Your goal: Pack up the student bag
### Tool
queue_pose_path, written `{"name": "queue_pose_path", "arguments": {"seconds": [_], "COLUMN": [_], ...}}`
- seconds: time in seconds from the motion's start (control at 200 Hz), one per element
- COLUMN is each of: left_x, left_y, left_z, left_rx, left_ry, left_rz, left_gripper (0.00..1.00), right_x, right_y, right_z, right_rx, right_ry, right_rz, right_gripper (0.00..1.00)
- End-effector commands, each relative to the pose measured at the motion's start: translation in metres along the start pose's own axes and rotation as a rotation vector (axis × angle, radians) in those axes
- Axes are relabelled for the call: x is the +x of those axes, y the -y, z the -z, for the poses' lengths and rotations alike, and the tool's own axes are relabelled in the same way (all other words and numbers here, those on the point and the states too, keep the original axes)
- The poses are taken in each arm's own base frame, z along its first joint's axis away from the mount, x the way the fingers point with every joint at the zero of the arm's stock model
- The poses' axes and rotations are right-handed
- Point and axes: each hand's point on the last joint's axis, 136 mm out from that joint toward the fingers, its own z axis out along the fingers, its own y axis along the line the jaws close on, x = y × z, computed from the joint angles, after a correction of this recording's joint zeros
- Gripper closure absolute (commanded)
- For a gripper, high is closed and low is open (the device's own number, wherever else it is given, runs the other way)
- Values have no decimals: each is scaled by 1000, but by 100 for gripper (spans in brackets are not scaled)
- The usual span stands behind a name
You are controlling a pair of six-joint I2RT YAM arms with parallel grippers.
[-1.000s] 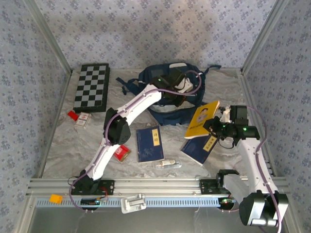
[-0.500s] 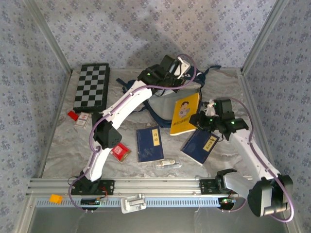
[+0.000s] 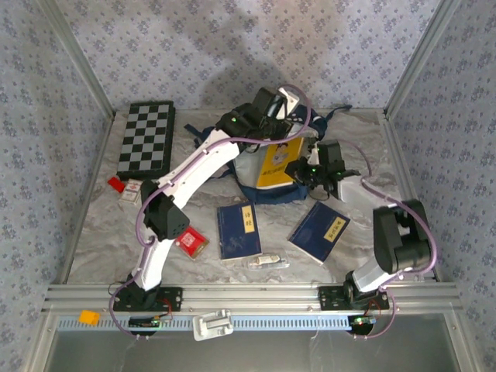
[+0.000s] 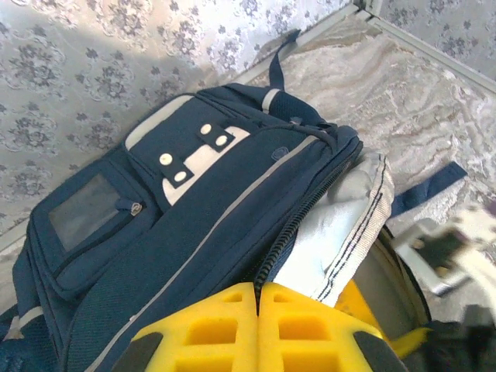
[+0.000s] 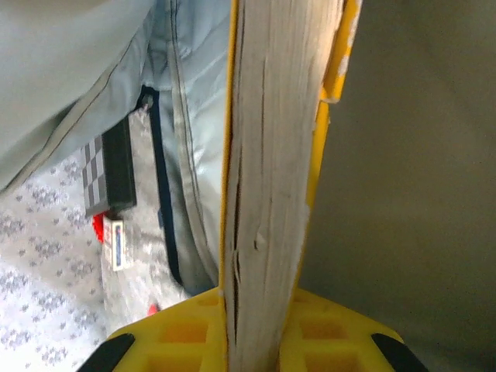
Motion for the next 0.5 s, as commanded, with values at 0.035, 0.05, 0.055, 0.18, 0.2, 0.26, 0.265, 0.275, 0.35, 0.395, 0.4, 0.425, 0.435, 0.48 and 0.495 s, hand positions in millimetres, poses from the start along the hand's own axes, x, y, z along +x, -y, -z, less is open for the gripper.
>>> {"name": "queue_pose_path", "arguments": {"seconds": [0.035,0.05,0.055,0.18,0.2,0.26,0.265,0.275,0.35,0.395,0.4,0.425,0.435,0.48,0.495], "left_x": [-60,-59,-59,-56,-56,-56,-56,-56,-54,-53,-53,-51,-50,-48,-47], "left_y": [-11,-10,-10,-11,-12,-13,-12,-12,-14,-16,-16,-16,-16,-17,-17], "left_z": [54,54,54,51,52,52,52,53,51,50,49,48,47,46,45], "left_rx": [-22,-21,-21,-28,-29,-30,-29,-28,-38,-43,-43,-44,-43,-46,-48], "left_ry": [205,203,202,196,198,196,196,197,193,188,188,182,181,173,171], "left_rz": [33,33,32,26,27,25,24,24,23,25,26,27,27,24,23], "left_gripper": [100,100,100,100,100,100,100,100,100,100,100,100,100,100,100], "right_x": [-45,-46,-47,-53,-55,-59,-59,-60,-62,-61,-60,-58,-57,-52,-49], "right_y": [-43,-41,-41,-25,-22,-8,-6,-5,9,14,15,18,19,23,24], "right_z": [-16,-19,-19,-44,-47,-55,-55,-56,-58,-55,-55,-52,-51,-44,-41], "right_rx": [-126,-117,-115,-71,-64,-21,-17,-12,33,68,72,86,92,115,124], "right_ry": [97,97,98,70,64,51,51,51,57,59,59,59,61,66,71], "right_rz": [99,98,99,103,106,92,90,90,92,91,90,86,85,79,82], "right_gripper": [100,100,100,94,93,87,86,84,66,56,55,51,50,43,41]}}
